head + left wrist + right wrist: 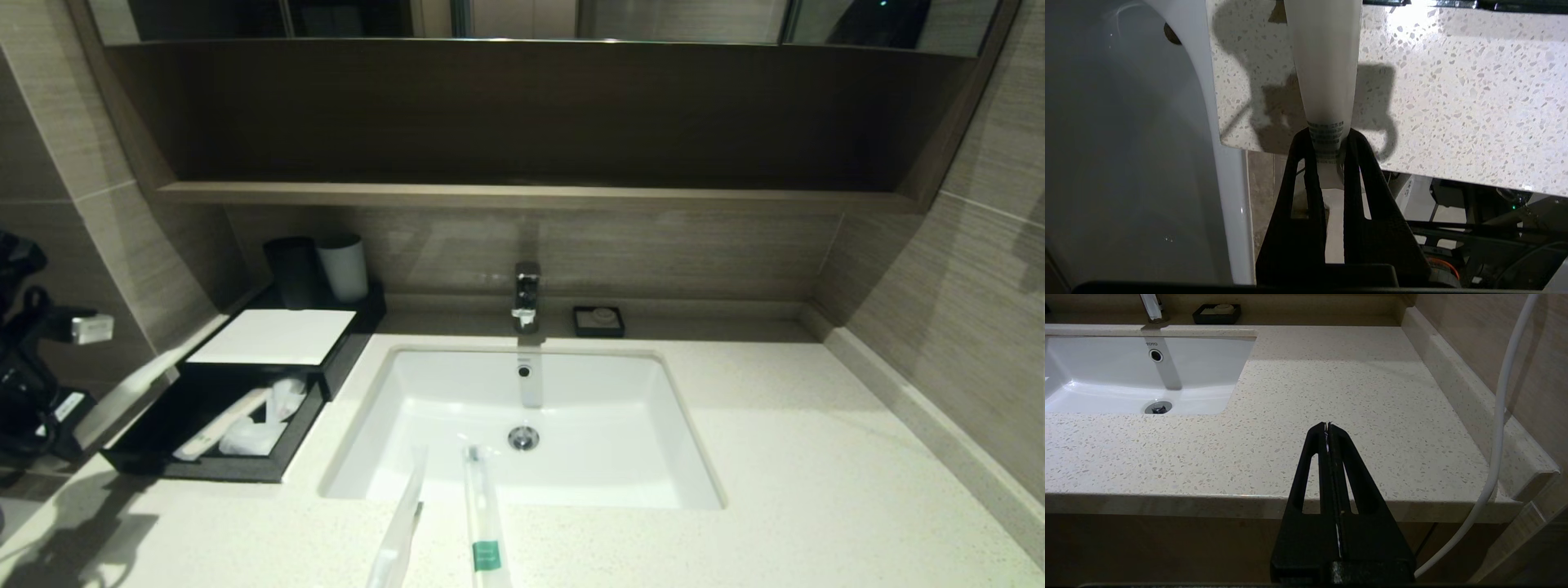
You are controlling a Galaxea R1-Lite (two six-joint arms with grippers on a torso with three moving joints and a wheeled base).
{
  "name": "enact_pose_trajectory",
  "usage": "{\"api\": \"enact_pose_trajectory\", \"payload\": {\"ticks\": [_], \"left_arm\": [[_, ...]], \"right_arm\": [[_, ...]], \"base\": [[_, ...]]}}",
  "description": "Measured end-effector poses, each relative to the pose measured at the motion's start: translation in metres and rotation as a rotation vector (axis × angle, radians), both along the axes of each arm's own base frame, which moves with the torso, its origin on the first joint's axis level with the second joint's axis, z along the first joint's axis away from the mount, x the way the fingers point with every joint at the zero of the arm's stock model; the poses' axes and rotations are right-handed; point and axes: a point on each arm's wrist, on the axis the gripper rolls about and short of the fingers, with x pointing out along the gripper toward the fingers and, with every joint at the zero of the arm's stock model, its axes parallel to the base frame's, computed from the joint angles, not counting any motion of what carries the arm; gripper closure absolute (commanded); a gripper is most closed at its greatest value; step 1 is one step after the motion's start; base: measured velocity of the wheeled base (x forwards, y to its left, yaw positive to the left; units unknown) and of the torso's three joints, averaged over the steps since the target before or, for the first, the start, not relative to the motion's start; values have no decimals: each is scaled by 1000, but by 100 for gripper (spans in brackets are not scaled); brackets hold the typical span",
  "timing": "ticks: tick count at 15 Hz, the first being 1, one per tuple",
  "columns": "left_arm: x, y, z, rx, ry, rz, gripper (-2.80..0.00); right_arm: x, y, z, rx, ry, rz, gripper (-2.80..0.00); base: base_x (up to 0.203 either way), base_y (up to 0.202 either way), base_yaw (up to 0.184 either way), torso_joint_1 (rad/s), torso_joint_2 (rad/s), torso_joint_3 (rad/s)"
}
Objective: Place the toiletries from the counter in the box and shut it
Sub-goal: Place the bathroom toiletry into the drawer
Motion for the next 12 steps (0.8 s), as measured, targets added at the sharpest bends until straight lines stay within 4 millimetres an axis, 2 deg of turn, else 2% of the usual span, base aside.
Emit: {"api": "enact_pose_trajectory", "payload": {"ticks": [6, 12], "left_arm": [[0, 1, 8, -38, 122, -55, 0], [21, 10, 3, -59, 163, -57, 0]], "right_arm": [[0, 0, 0, 0, 0, 0, 0], [0, 0, 0, 0, 0, 0, 0]], "base": [[0, 0, 0, 0, 0, 0], [0, 0, 0, 0, 0, 0]]}}
